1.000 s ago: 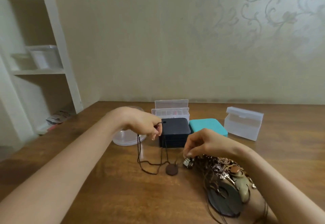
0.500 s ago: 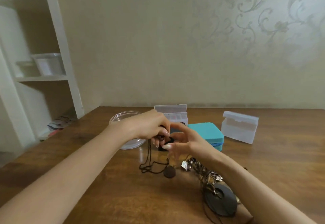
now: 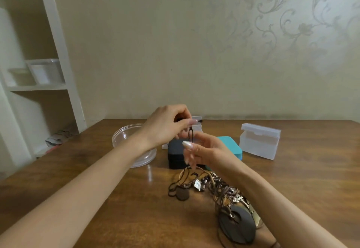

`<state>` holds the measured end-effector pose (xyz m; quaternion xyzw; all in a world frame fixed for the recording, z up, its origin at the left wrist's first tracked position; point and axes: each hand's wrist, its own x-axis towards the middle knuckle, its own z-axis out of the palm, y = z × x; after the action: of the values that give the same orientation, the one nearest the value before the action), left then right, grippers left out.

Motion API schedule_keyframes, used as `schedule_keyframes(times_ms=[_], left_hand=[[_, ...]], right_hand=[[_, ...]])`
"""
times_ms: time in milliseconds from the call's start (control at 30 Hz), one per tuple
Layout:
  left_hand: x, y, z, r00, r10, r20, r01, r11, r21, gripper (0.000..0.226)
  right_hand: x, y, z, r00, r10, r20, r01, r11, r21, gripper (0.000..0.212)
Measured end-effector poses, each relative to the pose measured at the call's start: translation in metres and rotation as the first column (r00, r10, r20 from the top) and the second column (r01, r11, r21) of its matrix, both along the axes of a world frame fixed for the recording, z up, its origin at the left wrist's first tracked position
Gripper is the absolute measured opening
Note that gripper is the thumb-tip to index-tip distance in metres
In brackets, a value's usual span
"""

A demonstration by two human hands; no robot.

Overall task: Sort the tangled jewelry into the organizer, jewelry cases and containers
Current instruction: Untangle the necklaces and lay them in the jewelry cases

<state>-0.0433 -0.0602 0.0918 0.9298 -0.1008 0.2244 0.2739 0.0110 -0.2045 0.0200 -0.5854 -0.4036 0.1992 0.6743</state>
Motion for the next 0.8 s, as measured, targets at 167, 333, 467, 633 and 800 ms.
schedule_keyframes(times_ms=[167,333,467,633,800], left_hand=[[0.0,0.002,-0.003,0.945,-0.326,-0.036,0.13,0.475,-0.87,0.02],[0.001,0.008,-0.016,0.928,-0.367,-0.067,0.04,0.275,-0.961,0.02],[0.0,0.01,-0.027,0.947,-0.29,-0.138,0.053,0.566,-0.823,0.021],[-0.004,-0.004,-0.032,0.909,-0.294,-0.296,0.06,0.794,-0.606,0.017],[0.002,-0.013,-0.034,0.916,-0.233,-0.327,-0.034,0.767,-0.641,0.024]], right_hand=[[0.006,-0.008,0.009,0.997,-0.072,0.012,0.071,0.995,0.068,0.032],[0.013,-0.018,0.016,0.998,-0.063,-0.01,0.064,0.991,0.114,0.032],[0.02,-0.025,0.02,0.981,-0.184,-0.054,0.191,0.962,0.194,0.029],[0.021,-0.027,0.021,0.952,-0.303,-0.044,0.306,0.932,0.195,0.031],[0.01,-0.02,0.022,0.94,-0.316,0.126,0.296,0.943,0.154,0.029]])
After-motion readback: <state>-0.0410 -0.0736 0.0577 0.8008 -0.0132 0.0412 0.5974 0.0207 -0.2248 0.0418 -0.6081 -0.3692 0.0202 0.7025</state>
